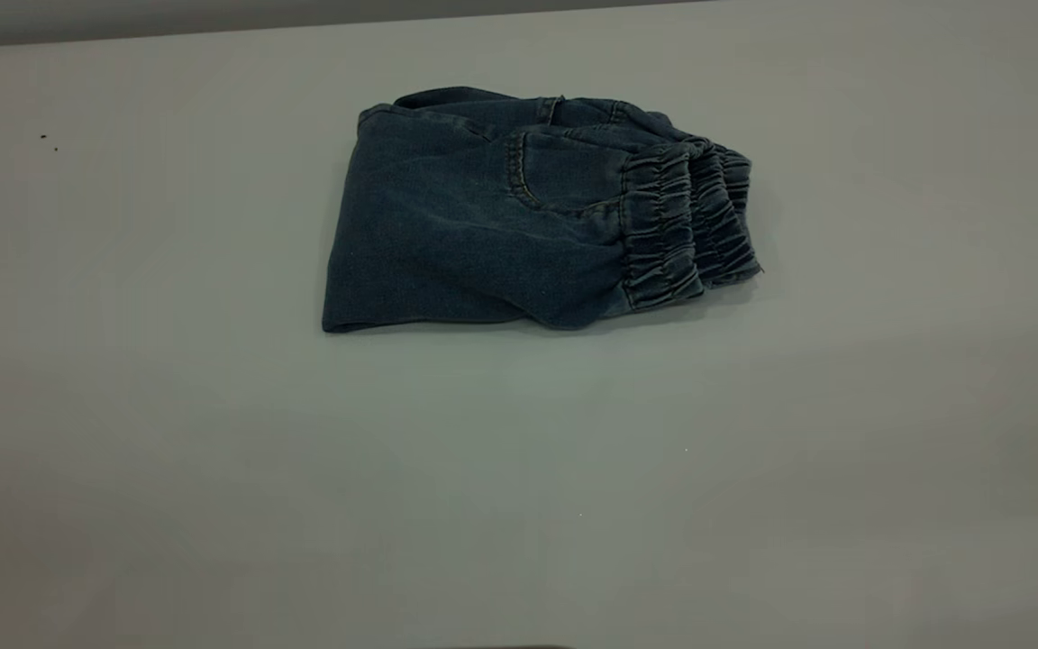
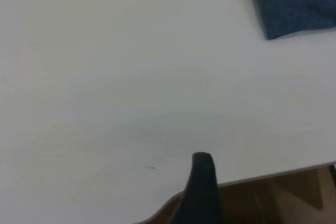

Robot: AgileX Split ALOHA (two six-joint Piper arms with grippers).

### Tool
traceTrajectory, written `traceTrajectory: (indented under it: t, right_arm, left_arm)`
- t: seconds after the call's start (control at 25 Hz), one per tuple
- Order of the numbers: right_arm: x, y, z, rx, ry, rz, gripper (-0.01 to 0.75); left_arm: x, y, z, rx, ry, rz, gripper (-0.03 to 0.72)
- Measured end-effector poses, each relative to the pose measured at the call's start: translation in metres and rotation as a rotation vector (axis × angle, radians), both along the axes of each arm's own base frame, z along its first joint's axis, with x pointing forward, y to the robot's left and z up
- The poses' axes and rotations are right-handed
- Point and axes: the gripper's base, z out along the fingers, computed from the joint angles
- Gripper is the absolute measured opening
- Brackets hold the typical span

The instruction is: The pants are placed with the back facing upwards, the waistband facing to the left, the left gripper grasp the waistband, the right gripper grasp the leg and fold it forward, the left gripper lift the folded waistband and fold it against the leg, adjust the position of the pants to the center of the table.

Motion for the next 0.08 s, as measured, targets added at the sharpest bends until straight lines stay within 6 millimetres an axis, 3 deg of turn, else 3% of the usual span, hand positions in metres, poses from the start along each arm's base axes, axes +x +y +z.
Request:
traceTrajectory:
  t: [0.08]
  right_arm:
    - [0.0000,0.0000,0.0000,-0.001,0.000,0.001,0.316]
  left_arm:
    - [0.0000,0.0000,0.0000,0.000,0.000,0.000,0.574]
